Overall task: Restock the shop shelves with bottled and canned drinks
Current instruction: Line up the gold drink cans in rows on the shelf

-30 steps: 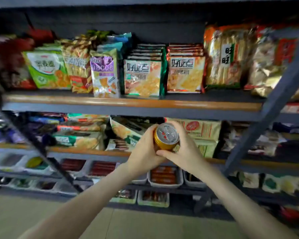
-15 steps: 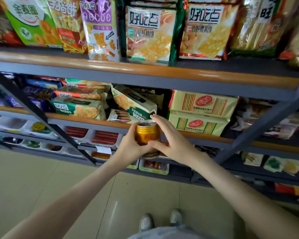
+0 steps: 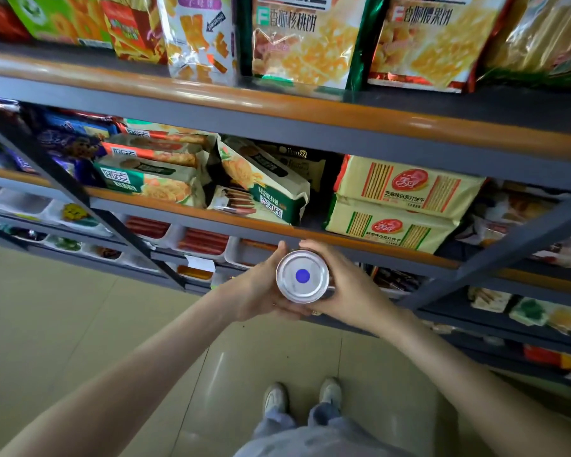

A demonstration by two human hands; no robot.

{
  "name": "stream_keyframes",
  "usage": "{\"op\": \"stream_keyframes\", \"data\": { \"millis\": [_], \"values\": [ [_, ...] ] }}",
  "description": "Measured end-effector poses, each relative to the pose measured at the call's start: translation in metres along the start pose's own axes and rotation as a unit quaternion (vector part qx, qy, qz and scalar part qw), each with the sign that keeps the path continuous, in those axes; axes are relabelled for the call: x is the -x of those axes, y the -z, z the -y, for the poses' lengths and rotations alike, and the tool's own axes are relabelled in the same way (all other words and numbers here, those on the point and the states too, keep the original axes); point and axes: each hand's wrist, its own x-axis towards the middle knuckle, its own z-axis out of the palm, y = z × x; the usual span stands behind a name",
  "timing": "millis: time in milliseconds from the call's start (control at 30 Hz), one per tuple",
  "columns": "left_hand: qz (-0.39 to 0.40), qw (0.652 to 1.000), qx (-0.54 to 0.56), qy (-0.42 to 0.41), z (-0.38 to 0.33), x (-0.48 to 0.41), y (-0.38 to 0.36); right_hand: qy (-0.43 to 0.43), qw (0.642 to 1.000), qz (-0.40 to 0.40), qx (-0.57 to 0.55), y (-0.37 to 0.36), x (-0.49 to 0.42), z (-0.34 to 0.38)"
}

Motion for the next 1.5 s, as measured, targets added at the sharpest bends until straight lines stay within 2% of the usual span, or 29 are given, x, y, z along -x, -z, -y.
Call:
{"op": "stream_keyframes", "data": {
  "millis": [67, 100, 133, 167, 200, 233, 300, 333, 367, 400, 433, 500, 533, 633, 700, 767, 867, 933, 1000, 1067, 1133, 1267, 1333, 1400, 1500],
  "values": [
    [-0.012, 0.990, -0.139, -0.011, 0.000, 0.005, 0.007, -0.061, 0.996, -0.028, -0.051, 0.001, -0.001, 0.003],
    [-0.040, 0.976, -0.209, -0.041, 0.002, 0.008, 0.009, -0.096, 0.992, -0.036, -0.076, 0.002, -0.002, 0.004],
    [-0.086, 0.947, -0.287, -0.118, 0.005, 0.007, 0.012, -0.129, 0.984, -0.040, -0.114, 0.003, -0.004, 0.004],
    [-0.151, 0.890, -0.370, -0.218, 0.007, 0.005, 0.016, -0.157, 0.972, -0.037, -0.169, 0.003, -0.006, 0.004],
    [-0.177, 0.830, -0.439, -0.295, 0.005, 0.005, 0.020, -0.182, 0.955, -0.029, -0.231, 0.002, -0.006, 0.003],
    [-0.176, 0.777, -0.501, -0.338, 0.005, 0.005, 0.023, -0.198, 0.939, -0.020, -0.281, 0.001, -0.006, 0.000],
    [-0.140, 0.714, -0.560, -0.395, 0.006, 0.006, 0.028, -0.213, 0.913, -0.008, -0.348, 0.000, -0.007, 0.005],
    [-0.141, 0.653, -0.604, -0.434, 0.003, 0.007, 0.029, -0.217, 0.901, -0.007, -0.375, -0.001, -0.008, 0.009],
    [-0.139, 0.566, -0.651, -0.486, 0.003, 0.006, 0.029, -0.221, 0.891, -0.008, -0.396, -0.001, -0.009, 0.012],
    [-0.141, 0.506, -0.681, -0.511, 0.003, 0.006, 0.030, -0.226, 0.886, -0.010, -0.404, -0.001, -0.010, 0.015],
    [-0.145, 0.479, -0.692, -0.521, 0.001, 0.004, 0.030, -0.230, 0.889, -0.008, -0.395, -0.001, -0.011, 0.017],
    [-0.146, 0.475, -0.686, -0.532, -0.005, 0.002, 0.027, -0.246, 0.907, 0.004, -0.341, -0.001, -0.014, 0.020],
    [-0.135, 0.486, -0.677, -0.537, -0.008, 0.000, 0.027, -0.260, 0.913, 0.008, -0.314, 0.000, -0.016, 0.021],
    [-0.100, 0.512, -0.651, -0.552, -0.015, 0.000, 0.025, -0.322, 0.898, 0.028, -0.298, 0.011, -0.015, 0.029],
    [-0.105, 0.546, -0.627, -0.547, -0.017, 0.006, 0.021, -0.349, 0.883, 0.079, -0.305, 0.025, -0.009, 0.038],
    [-0.120, 0.607, -0.586, -0.523, -0.018, 0.016, 0.014, -0.325, 0.895, 0.103, -0.289, 0.033, -0.004, 0.040],
    [-0.122, 0.701, -0.528, -0.464, -0.027, 0.021, 0.005, -0.251, 0.941, -0.001, -0.226, 0.041, -0.002, 0.042],
    [-0.112, 0.735, -0.505, -0.438, -0.038, 0.025, -0.002, -0.161, 0.967, -0.078, -0.184, 0.051, 0.000, 0.052],
    [-0.122, 0.754, -0.487, -0.423, -0.050, 0.034, -0.010, -0.097, 0.979, -0.110, -0.141, 0.062, 0.002, 0.061],
    [-0.147, 0.757, -0.463, -0.437, -0.064, 0.046, -0.019, -0.062, 0.985, -0.112, -0.114, 0.073, 0.002, 0.073],
    [-0.174, 0.739, -0.448, -0.473, -0.079, 0.059, -0.027, -0.046, 0.987, -0.118, -0.101, 0.083, -0.002, 0.090],
    [-0.273, 0.632, -0.510, -0.516, -0.121, 0.090, -0.043, -0.004, 0.973, -0.201, -0.113, 0.114, -0.019, 0.133],
    [-0.270, 0.603, -0.494, -0.566, -0.149, 0.110, -0.050, 0.043, 0.967, -0.243, -0.071, 0.138, -0.028, 0.157],
    [-0.204, 0.613, -0.453, -0.614, -0.177, 0.135, -0.055, 0.091, 0.958, -0.266, -0.059, 0.161, -0.036, 0.180],
    [-0.119, 0.638, -0.421, -0.634, -0.218, 0.169, -0.057, 0.139, 0.945, -0.290, -0.056, 0.192, -0.045, 0.211]
  ]
}}
